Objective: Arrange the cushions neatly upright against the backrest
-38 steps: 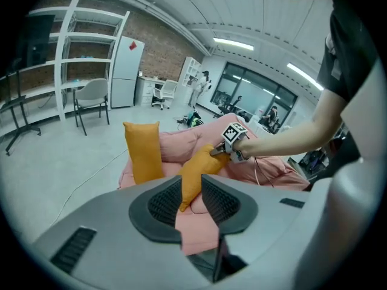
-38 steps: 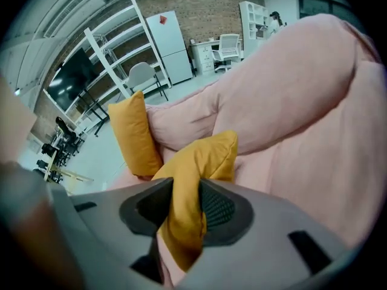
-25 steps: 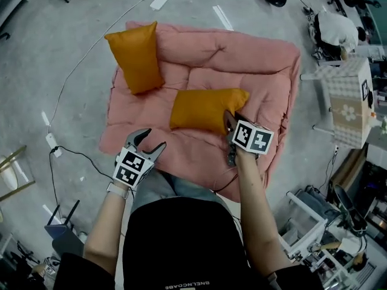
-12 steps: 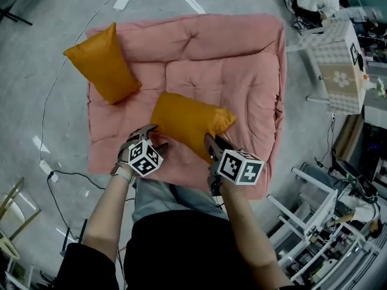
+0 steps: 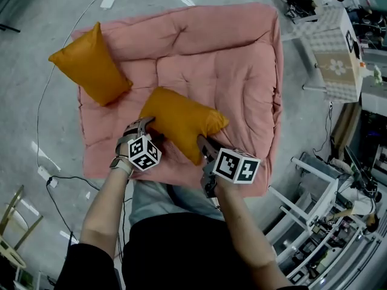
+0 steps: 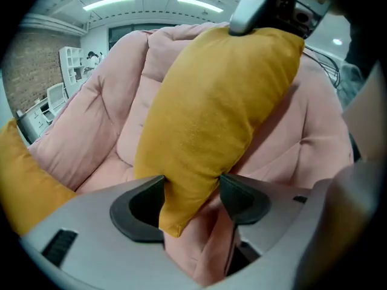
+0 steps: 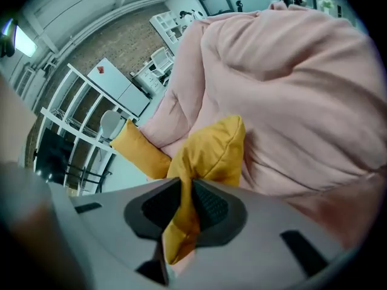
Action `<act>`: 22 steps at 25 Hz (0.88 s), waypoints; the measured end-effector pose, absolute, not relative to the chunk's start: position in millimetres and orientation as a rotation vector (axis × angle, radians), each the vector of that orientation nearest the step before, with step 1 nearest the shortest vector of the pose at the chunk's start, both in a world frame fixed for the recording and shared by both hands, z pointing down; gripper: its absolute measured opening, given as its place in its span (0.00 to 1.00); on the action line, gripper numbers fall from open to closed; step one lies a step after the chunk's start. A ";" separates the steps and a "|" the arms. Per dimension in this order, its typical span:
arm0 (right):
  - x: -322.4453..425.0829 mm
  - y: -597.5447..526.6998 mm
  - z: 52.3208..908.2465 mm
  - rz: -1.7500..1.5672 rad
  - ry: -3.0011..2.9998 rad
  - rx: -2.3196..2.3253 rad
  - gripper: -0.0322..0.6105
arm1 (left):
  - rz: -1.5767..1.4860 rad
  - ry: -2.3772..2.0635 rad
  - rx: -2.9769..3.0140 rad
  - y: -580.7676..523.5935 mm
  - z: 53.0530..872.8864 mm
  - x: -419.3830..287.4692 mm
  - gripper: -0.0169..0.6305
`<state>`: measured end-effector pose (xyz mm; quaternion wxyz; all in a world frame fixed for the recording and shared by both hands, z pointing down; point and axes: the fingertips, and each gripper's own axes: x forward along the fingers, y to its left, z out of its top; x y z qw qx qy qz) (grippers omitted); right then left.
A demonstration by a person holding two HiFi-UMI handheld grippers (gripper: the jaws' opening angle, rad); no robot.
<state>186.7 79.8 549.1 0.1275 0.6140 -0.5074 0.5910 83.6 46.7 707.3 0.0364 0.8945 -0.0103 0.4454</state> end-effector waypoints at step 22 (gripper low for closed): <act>197.5 112.3 569.7 1.566 -1.381 1.706 0.22 | 1.337 0.091 2.654 95.0 708.5 74.3 0.31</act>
